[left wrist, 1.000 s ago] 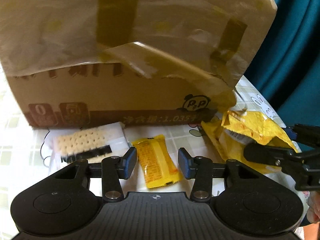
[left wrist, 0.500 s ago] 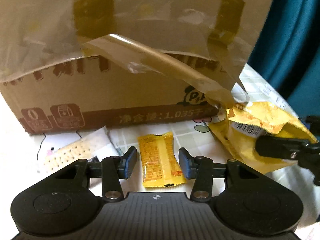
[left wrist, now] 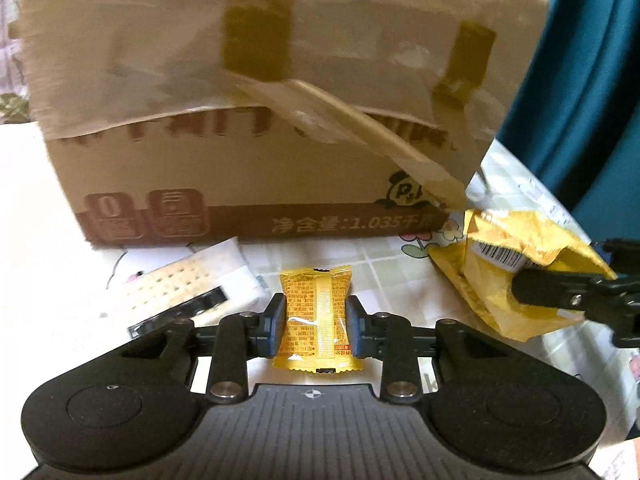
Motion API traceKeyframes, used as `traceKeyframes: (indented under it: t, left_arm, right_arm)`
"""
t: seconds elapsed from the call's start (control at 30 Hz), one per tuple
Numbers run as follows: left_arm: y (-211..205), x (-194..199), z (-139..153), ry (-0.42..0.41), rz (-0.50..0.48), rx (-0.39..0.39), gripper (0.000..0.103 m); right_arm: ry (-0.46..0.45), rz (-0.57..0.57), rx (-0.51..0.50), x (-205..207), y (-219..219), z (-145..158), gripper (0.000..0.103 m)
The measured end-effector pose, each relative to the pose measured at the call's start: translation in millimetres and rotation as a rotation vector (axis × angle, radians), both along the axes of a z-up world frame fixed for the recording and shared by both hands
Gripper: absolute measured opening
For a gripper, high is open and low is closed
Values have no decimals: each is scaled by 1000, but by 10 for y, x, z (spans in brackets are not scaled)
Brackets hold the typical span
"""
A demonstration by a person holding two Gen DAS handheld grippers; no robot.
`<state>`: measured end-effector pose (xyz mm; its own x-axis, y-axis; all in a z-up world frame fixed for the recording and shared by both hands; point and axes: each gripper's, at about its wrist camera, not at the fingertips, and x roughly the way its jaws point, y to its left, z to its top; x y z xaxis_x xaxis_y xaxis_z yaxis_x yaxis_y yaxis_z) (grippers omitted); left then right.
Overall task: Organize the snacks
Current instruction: 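Grasp the small yellow-orange packet with the left tool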
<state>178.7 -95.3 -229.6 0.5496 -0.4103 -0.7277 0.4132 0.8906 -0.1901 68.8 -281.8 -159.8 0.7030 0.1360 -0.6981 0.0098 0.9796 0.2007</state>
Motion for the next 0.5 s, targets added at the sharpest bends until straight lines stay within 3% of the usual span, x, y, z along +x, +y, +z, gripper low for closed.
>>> traceKeyframes:
  t: [0.5]
  left_arm:
    - [493, -412, 509, -107, 66, -51, 33]
  right_arm:
    - [-1, 14, -16, -153, 122, 48, 64]
